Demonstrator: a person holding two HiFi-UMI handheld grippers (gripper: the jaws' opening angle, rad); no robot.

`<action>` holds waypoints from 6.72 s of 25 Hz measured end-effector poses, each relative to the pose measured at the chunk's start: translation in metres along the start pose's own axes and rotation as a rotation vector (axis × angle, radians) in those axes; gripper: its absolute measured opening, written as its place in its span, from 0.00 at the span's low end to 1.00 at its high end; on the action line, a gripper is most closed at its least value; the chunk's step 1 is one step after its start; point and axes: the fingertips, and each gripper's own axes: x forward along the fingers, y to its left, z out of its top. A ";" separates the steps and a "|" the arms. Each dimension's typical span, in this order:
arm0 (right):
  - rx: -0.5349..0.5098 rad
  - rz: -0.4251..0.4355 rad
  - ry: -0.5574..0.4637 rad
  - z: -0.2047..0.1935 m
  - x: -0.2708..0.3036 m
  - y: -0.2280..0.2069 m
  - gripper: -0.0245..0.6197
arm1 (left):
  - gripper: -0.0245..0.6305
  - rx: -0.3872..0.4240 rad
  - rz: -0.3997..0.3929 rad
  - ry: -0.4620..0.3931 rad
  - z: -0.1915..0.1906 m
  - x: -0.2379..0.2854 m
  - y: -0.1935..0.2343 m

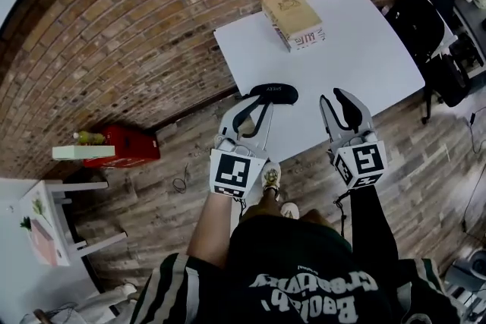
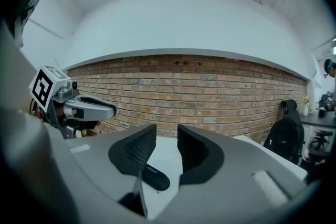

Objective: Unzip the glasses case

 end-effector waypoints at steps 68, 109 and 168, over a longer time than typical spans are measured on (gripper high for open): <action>0.207 0.080 0.714 -0.278 0.120 0.031 0.06 | 0.13 -0.086 -0.188 0.624 -0.242 0.139 0.026; -0.261 0.458 0.704 -0.277 0.134 -0.012 0.06 | 0.13 -0.232 0.116 0.739 -0.246 0.142 0.029; -1.404 1.242 0.210 -0.265 0.169 0.003 0.06 | 0.12 -0.367 0.284 0.663 -0.246 0.141 0.033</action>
